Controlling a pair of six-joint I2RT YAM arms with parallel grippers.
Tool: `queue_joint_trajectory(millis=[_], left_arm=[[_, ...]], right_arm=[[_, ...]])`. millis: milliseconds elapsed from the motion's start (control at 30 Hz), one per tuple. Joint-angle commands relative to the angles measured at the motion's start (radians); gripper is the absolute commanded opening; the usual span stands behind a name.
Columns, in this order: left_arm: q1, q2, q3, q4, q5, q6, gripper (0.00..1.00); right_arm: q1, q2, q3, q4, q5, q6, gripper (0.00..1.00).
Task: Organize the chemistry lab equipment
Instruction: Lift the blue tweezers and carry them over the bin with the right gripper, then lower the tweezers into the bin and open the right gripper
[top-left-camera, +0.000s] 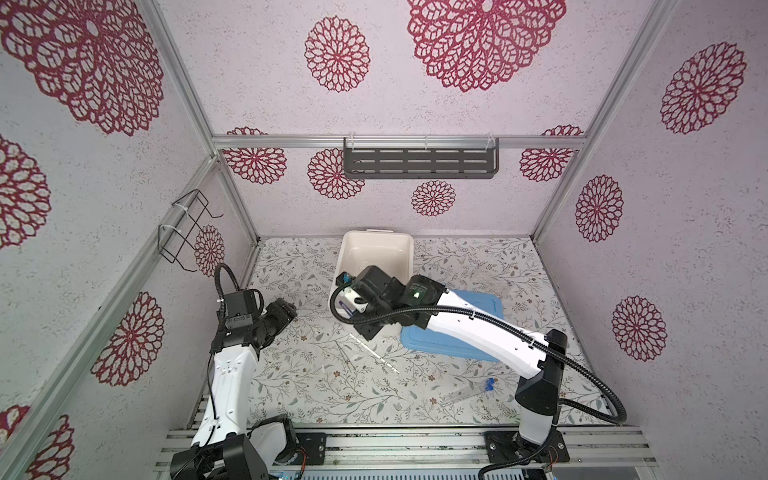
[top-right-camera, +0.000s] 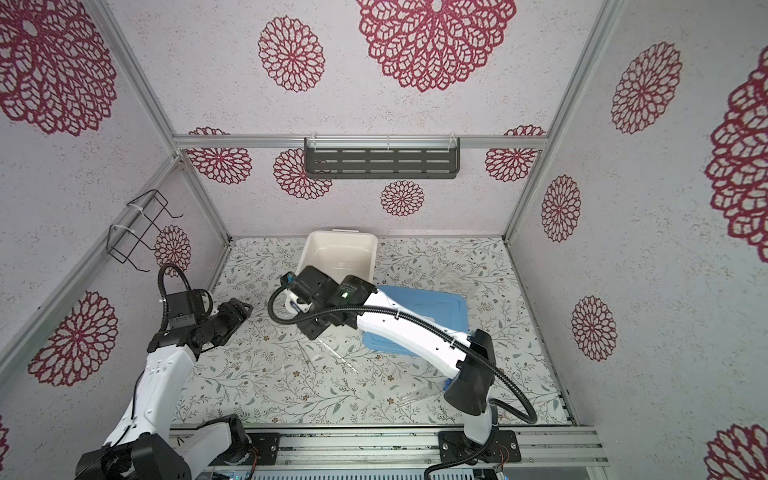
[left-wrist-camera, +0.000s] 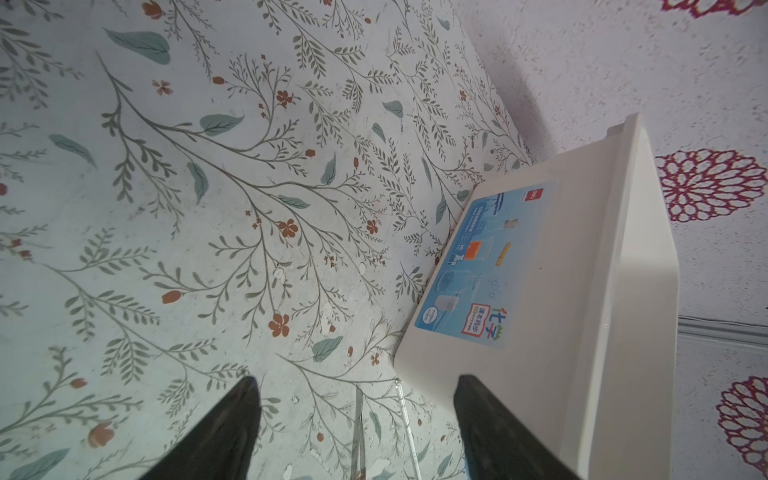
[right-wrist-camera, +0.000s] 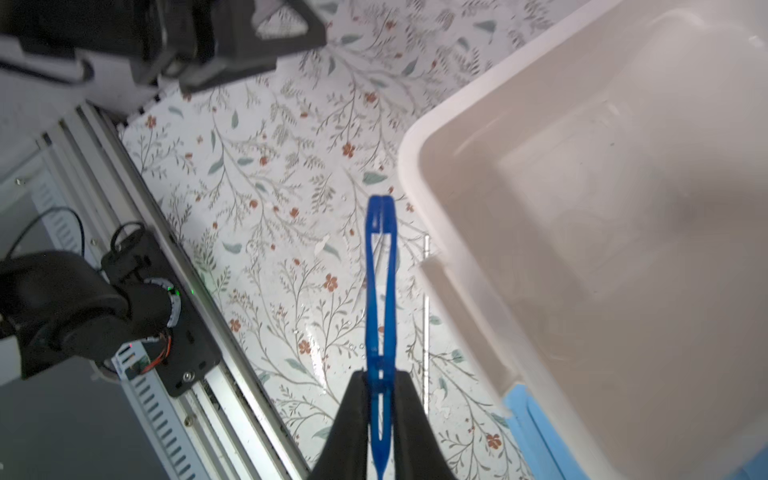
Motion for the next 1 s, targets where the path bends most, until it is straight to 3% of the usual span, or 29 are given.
queue_joint_trajectory(millis=[0, 100, 300, 467, 967], left_arm=[[0.0, -0.004, -0.016, -0.023, 0.025, -0.014, 0.77], [-0.015, -0.017, -0.051, -0.016, 0.043, -0.04, 0.77], [-0.022, -0.021, -0.071, -0.016, 0.057, -0.055, 0.76], [-0.035, -0.001, -0.061, -0.043, 0.04, -0.073, 0.77], [-0.089, 0.083, -0.07, -0.041, 0.075, -0.099, 0.76]], right_arm=[[-0.091, 0.056, 0.091, -0.043, -0.004, 0.0, 0.15], [-0.14, 0.112, 0.133, -0.004, 0.015, 0.055, 0.15], [-0.202, 0.256, 0.208, 0.066, 0.047, 0.393, 0.13], [-0.201, 0.376, 0.26, 0.083, 0.099, 0.546, 0.1], [-0.22, 0.52, 0.257, 0.233, 0.04, 0.68, 0.11]])
